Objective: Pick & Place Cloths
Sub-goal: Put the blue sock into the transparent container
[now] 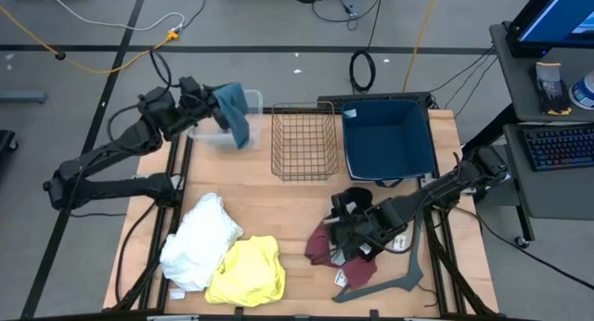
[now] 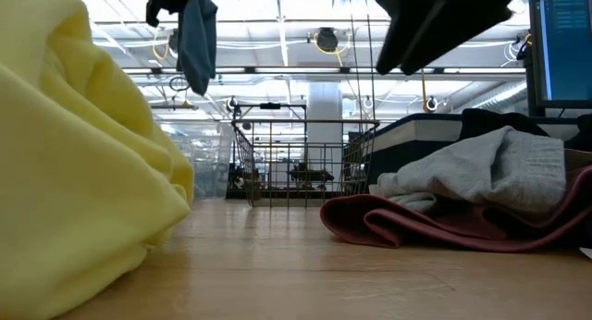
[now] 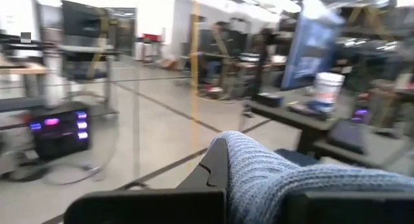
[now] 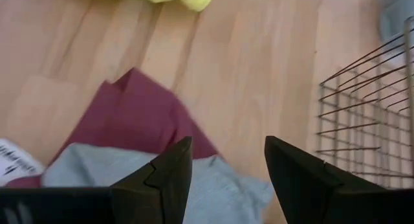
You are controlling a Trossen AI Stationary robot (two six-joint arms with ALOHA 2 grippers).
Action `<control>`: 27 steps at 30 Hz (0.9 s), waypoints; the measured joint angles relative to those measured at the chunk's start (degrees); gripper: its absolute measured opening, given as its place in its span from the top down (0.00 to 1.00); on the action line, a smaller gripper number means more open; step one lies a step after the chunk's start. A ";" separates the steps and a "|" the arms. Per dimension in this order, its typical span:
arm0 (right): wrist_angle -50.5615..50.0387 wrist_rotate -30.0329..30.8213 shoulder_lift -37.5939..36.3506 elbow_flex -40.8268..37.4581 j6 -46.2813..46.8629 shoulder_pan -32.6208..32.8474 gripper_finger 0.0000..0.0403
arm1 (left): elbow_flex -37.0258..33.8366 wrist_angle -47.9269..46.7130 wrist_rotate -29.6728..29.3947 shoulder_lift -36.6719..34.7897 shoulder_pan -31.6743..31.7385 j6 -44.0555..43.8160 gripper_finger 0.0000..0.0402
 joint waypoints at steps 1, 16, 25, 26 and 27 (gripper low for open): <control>-0.37 0.03 0.00 0.00 0.65 0.48 0.54 | -0.01 -0.02 -0.85 0.42 0.70 0.26 1.00; -4.62 0.10 0.00 0.00 8.93 6.44 0.54 | -0.02 -0.19 -9.21 7.94 8.62 4.75 1.00; -5.25 0.12 0.00 0.00 11.42 7.34 0.54 | -0.02 -1.31 -19.19 12.11 8.93 9.55 1.00; -5.26 0.14 0.00 0.00 11.42 7.33 0.54 | -0.02 -1.35 -20.06 12.34 8.95 10.13 1.00; -5.24 0.14 0.00 0.00 11.42 7.32 0.54 | -0.01 -1.60 -20.30 12.44 8.95 10.75 1.00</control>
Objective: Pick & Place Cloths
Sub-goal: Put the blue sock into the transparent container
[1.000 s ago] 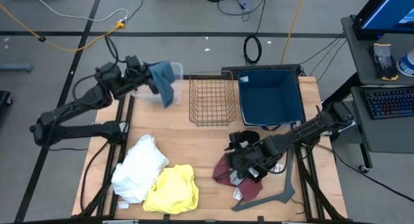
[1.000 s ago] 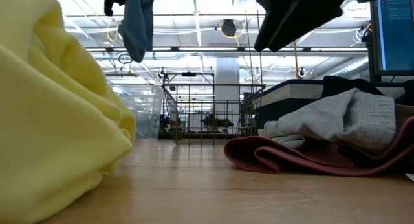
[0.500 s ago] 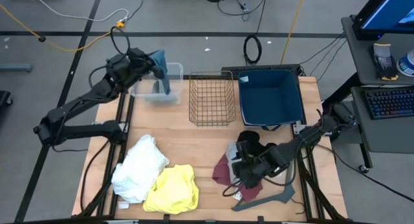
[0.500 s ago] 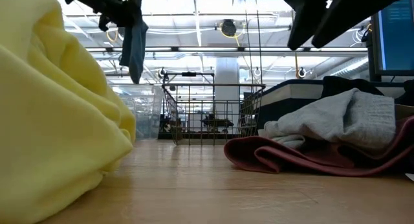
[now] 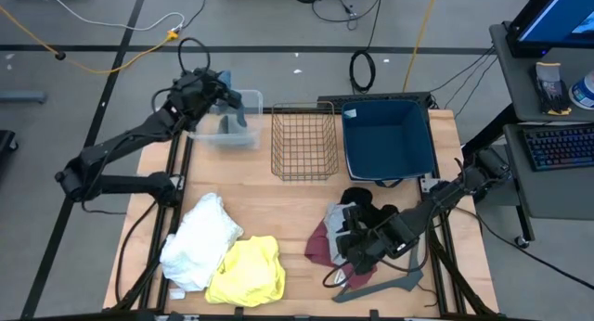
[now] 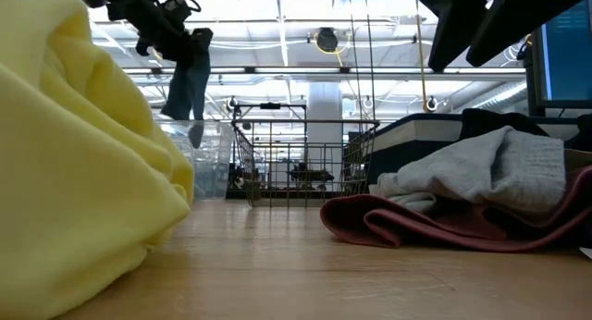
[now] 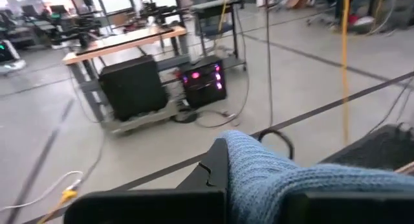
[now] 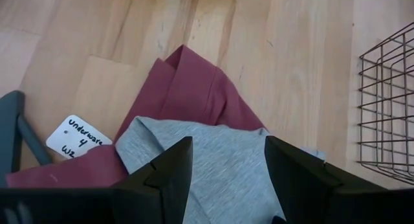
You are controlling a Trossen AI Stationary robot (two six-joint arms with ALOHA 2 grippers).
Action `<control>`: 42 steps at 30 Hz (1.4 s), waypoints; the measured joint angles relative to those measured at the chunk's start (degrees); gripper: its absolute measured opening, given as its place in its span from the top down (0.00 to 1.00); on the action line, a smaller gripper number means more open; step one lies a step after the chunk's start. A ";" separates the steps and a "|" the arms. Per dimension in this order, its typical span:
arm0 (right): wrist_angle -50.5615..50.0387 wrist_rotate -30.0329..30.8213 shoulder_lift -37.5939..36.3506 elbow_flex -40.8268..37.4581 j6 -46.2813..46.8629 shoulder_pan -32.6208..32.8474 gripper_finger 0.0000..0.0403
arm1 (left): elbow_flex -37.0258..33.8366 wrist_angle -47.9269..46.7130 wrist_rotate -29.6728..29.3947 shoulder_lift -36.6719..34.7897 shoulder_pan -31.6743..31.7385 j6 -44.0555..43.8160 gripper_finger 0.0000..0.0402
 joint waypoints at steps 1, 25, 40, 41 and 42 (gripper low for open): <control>0.02 0.00 0.00 0.00 0.00 0.00 0.54 | -0.01 -0.56 -0.07 0.03 0.00 0.54 1.00; 0.71 -0.05 0.00 0.00 1.49 0.00 0.54 | 0.01 -22.58 -5.68 0.01 0.01 2.93 1.00; 0.71 -0.17 0.00 0.00 1.49 0.00 0.54 | 0.00 -26.34 11.13 4.69 7.33 -5.10 1.00; 0.71 -0.17 0.00 0.00 1.49 0.00 0.54 | 0.00 -26.32 11.71 5.50 7.66 -5.70 1.00; 0.71 -0.17 0.00 0.00 1.49 0.00 0.54 | -0.01 -26.32 12.21 6.34 8.01 -6.31 1.00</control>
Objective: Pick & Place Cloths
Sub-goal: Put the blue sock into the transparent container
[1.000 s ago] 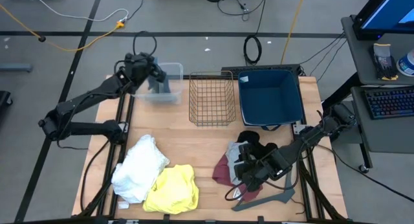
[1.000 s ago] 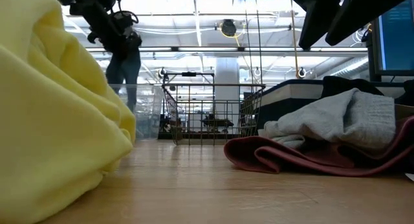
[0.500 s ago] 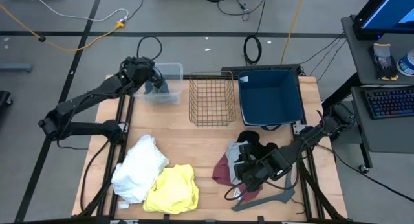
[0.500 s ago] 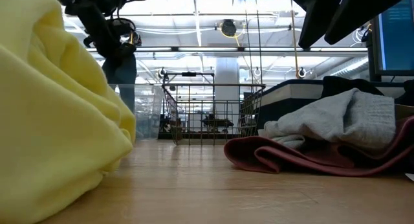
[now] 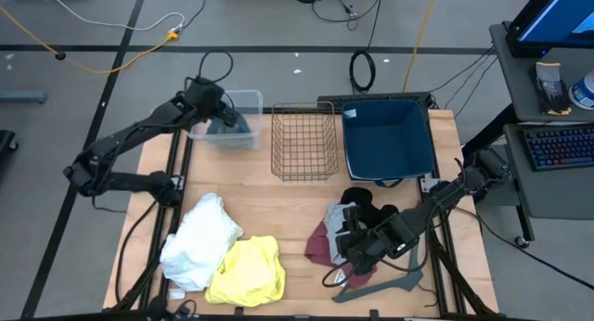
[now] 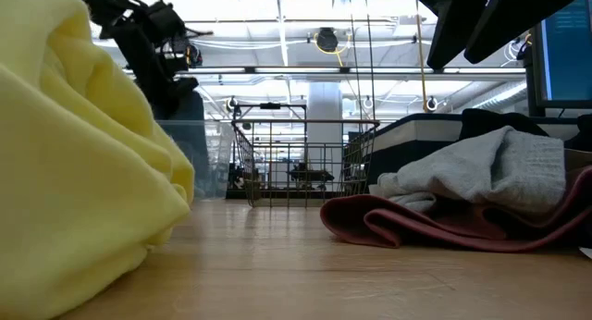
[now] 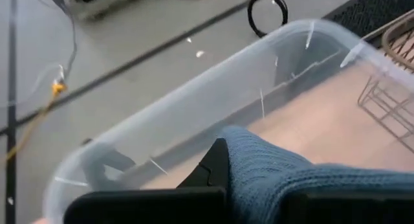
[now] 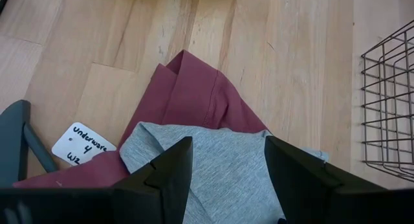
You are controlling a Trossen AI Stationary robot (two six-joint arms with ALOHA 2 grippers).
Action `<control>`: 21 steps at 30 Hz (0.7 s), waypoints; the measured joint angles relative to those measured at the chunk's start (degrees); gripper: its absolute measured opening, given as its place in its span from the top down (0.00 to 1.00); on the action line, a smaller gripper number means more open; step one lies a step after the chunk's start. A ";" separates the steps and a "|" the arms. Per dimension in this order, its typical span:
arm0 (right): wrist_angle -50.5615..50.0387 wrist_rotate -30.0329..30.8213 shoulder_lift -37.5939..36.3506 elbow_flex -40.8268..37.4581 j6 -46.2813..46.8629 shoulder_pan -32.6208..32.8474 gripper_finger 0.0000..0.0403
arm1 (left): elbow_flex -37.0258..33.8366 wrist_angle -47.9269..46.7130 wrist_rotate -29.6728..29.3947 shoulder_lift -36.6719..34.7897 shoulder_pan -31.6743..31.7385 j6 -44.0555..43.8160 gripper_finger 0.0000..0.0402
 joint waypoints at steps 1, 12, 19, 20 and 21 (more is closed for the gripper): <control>0.00 0.00 0.00 0.00 0.00 0.00 0.54 | 0.01 -0.04 0.50 0.96 0.33 -0.51 1.00; -0.02 0.02 0.00 0.00 0.00 0.00 0.54 | 0.00 -0.71 7.45 7.46 2.99 -3.57 1.00; -0.02 0.04 0.00 0.00 0.00 0.00 0.54 | 0.01 -2.45 7.58 7.81 3.18 -4.27 1.00; -0.01 0.04 -0.01 0.00 0.00 0.00 0.54 | 0.02 -3.07 7.58 7.81 3.18 -4.27 1.00; -0.02 0.04 -0.01 0.00 0.00 0.00 0.54 | 0.02 -3.63 7.57 7.79 3.18 -4.27 1.00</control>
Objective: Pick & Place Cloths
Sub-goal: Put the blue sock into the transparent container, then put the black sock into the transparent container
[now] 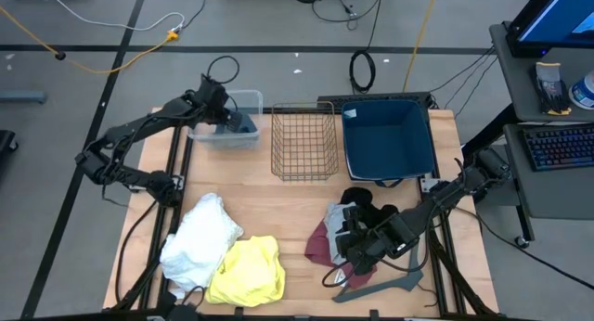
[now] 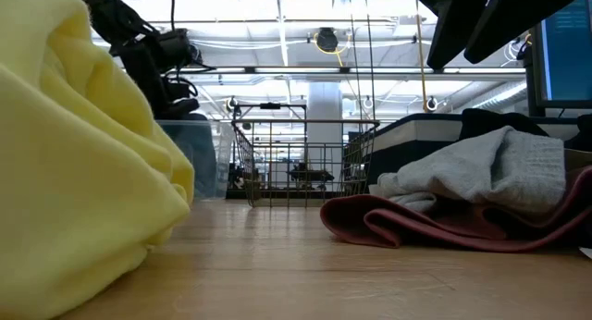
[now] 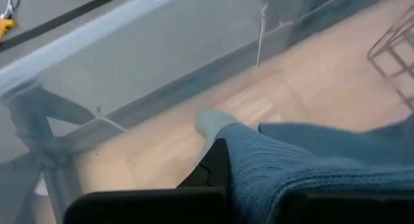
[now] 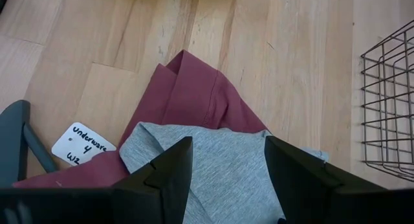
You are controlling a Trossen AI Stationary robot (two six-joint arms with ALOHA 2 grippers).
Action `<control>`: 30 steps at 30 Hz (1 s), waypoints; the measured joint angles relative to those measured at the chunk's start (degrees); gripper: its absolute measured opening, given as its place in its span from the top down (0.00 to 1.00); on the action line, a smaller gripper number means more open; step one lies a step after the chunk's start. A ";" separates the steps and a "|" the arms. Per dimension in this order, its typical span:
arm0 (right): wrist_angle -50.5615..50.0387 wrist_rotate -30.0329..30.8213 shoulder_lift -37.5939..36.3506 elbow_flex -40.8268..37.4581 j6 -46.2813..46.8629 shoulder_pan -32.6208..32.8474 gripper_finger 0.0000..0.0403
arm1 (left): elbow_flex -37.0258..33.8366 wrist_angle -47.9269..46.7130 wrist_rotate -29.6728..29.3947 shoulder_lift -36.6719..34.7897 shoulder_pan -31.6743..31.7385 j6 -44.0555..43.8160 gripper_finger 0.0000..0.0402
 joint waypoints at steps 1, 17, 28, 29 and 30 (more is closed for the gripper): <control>0.02 0.00 0.01 0.00 0.00 0.00 0.54 | 0.00 -0.37 0.00 0.02 0.00 0.00 1.00; 0.00 -0.02 -0.01 0.00 0.00 -0.02 0.54 | 0.00 -0.98 -0.45 -0.64 0.00 0.33 0.65; -0.05 -0.04 -0.01 0.00 0.00 -0.01 0.54 | 0.00 2.10 -0.27 -12.37 -0.10 -0.05 0.44; -0.07 -0.05 -0.01 0.00 0.00 -0.02 0.54 | 0.00 2.63 -0.01 -13.69 -0.22 -0.29 0.44; -0.07 -0.05 0.01 0.00 -0.02 -0.02 0.54 | 0.00 3.37 0.51 -14.97 -0.42 -0.36 0.44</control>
